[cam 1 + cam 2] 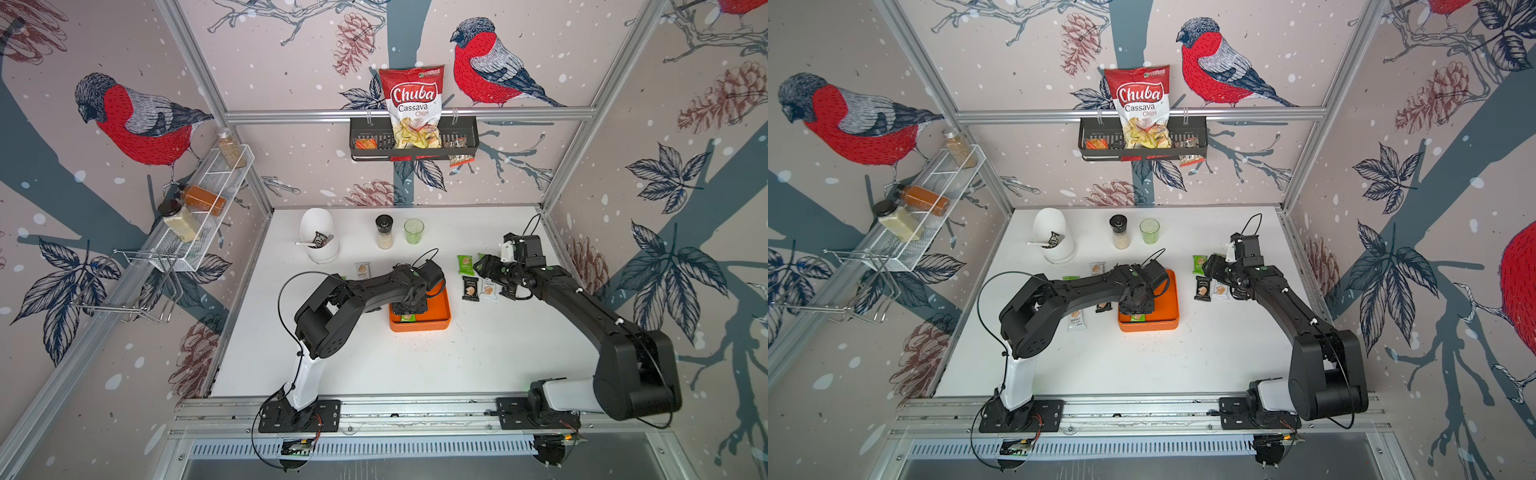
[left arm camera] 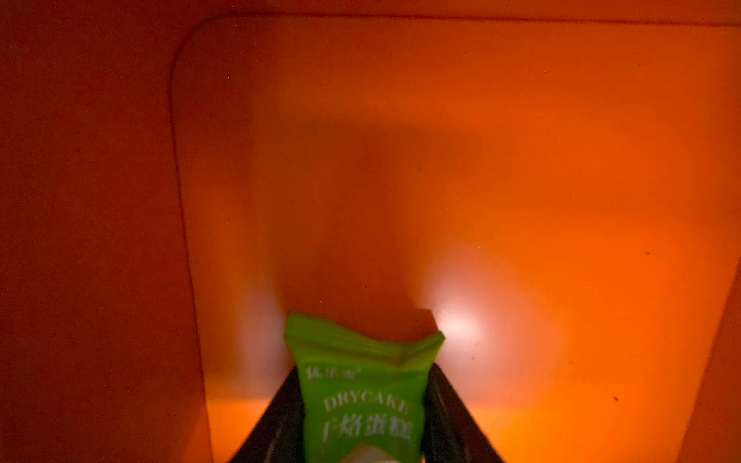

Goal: Take the cookies out of the storage box
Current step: Pick up the cookie from the storage box.

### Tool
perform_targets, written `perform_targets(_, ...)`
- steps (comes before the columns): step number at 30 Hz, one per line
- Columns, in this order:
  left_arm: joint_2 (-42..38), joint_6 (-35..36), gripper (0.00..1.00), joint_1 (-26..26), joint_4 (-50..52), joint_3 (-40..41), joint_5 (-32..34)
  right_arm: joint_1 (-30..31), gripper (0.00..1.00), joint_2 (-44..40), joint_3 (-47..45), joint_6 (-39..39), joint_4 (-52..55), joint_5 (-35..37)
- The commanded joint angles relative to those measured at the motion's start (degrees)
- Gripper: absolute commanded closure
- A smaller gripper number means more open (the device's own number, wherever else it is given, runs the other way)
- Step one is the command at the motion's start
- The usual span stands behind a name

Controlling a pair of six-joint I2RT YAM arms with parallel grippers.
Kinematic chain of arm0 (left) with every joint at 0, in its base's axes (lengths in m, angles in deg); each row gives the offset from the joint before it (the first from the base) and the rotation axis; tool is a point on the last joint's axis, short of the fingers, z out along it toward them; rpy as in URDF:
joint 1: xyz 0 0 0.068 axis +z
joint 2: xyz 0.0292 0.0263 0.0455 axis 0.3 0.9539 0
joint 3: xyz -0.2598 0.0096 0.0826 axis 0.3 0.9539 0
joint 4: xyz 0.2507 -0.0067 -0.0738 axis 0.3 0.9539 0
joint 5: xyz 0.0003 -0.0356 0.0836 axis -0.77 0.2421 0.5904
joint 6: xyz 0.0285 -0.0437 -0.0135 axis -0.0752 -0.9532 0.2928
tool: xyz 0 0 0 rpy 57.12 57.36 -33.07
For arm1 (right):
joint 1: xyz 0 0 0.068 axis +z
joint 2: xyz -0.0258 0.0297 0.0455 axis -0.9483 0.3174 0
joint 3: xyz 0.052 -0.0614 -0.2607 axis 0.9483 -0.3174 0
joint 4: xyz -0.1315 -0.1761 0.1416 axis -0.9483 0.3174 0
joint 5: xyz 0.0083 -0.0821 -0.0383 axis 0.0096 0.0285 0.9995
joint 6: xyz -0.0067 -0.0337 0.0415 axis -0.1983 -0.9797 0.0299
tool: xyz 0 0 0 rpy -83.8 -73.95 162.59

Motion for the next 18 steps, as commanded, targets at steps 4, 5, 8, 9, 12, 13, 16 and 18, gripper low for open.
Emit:
perform_targets(4,-0.19,0.99,0.56,0.33,0.87,-2.38,0.73,-0.06,0.32,-0.25,0.37,-0.71,-0.05,-0.17)
perform_targets(5,-0.35,1.07,0.56,0.42,0.91,-3.06,0.83,-0.05,0.32,-0.38,0.29,-0.69,-0.14,-0.19)
perform_targets(8,-0.97,1.28,0.56,0.78,1.26,-5.02,1.45,-0.06,0.32,-0.63,0.22,-0.66,-0.14,-0.14)
perform_targets(9,-1.19,1.34,0.56,0.94,1.20,-5.54,1.61,-0.06,0.32,-0.65,0.11,-0.71,-0.15,-0.16)
perform_targets(12,-1.74,1.51,0.56,1.39,1.21,-6.92,2.04,-0.06,0.32,-0.84,0.11,-0.69,-0.14,-0.17)
perform_targets(13,-1.79,1.55,0.57,1.62,1.27,-7.39,2.17,-0.06,0.32,-0.87,0.03,-0.71,-0.23,-0.21)
perform_targets(16,-1.82,1.69,0.57,1.84,1.36,-8.52,2.56,-0.06,0.32,-0.97,-0.07,-0.71,-0.32,-0.32)
perform_targets(18,-1.79,1.77,0.57,2.08,1.30,-9.20,2.37,-0.01,0.32,-1.09,-0.15,-0.60,-0.32,-0.30)
